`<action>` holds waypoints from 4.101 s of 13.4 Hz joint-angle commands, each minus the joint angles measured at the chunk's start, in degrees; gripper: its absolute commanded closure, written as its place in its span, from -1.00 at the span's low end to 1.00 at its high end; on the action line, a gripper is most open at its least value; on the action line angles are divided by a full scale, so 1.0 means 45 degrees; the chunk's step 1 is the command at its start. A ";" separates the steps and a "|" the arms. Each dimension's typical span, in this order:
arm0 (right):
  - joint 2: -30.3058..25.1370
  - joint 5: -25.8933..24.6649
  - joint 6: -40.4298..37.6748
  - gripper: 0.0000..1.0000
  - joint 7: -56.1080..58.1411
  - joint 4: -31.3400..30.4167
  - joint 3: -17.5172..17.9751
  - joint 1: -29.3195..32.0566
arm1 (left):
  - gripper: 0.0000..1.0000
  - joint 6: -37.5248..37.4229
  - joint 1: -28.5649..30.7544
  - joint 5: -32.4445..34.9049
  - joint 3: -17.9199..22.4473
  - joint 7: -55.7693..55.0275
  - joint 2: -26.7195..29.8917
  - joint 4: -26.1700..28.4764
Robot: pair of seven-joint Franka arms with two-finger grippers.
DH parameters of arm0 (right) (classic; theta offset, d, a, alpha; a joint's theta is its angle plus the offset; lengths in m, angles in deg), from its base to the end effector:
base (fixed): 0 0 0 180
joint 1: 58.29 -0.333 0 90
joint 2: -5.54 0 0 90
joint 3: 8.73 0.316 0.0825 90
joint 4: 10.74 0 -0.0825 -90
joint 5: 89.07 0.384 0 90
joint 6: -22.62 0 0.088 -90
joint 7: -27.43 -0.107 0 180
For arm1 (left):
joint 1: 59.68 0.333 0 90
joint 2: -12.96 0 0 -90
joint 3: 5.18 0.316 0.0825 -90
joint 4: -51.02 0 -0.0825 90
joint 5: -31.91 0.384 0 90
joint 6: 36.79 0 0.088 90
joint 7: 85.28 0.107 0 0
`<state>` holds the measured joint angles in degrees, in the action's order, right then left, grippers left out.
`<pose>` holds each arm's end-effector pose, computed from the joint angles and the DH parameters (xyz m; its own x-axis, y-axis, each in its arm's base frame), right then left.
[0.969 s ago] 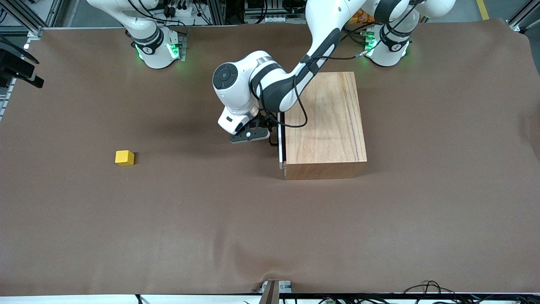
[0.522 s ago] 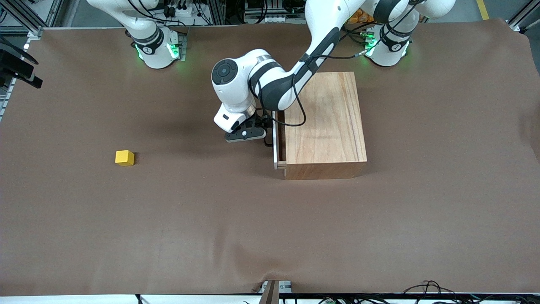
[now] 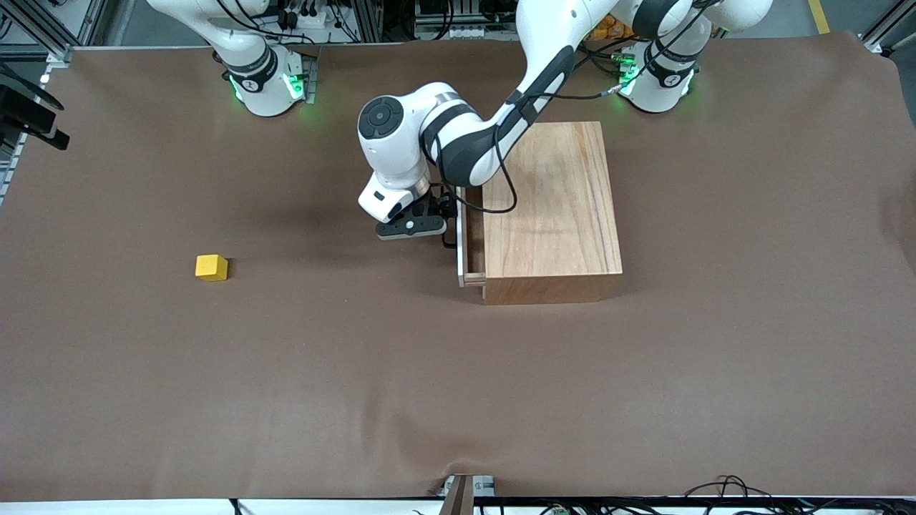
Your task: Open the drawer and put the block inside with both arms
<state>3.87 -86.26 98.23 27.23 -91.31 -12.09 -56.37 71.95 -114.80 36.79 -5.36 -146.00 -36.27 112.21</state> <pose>0.5142 -0.0419 0.6944 0.9949 -0.0831 -0.0573 -0.0860 -0.9951 -0.0496 0.4423 -0.6264 0.3109 0.9965 0.0653 0.0526 0.0686 -0.9956 -0.0643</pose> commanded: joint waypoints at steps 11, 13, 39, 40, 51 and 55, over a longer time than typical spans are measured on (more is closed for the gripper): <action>0.0000 -0.0215 -0.0121 -1.00 0.0063 0.0054 0.0122 0.0120 | -1.00 0.1810 -0.0660 0.0087 -0.0079 -0.1290 -0.0388 -0.0357; 0.0000 -0.0215 -0.0121 -1.00 0.0063 0.0054 0.0122 0.0120 | -1.00 0.2044 -0.0660 -0.0127 -0.0059 -0.1349 -0.0388 -0.0357; 0.2246 -0.0547 0.3173 -1.00 0.0200 -0.4744 0.0083 0.0531 | -1.00 -0.2966 0.3514 -0.0363 0.0566 0.1105 0.5448 -0.0200; 0.2284 -0.0547 0.3799 -1.00 0.0200 -0.5253 0.0083 0.0511 | -1.00 -0.3728 0.4003 -0.0363 0.0566 0.1788 0.5742 -0.0181; 0.4452 -0.0547 1.2509 -1.00 0.2270 -0.9825 0.0102 0.0628 | -1.00 -0.5649 0.9922 -0.0538 0.0468 1.0248 0.9844 0.3701; 0.4765 -0.0547 1.3276 -1.00 0.2561 -1.0063 0.0102 0.0491 | -1.00 -0.5513 1.0432 -0.0538 0.0488 1.0798 1.0645 0.5166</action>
<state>25.73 -88.10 156.15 37.11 -135.75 -12.07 -54.45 46.03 -68.63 34.97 -2.42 -98.54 8.17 130.02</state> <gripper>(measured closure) 0.000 0.000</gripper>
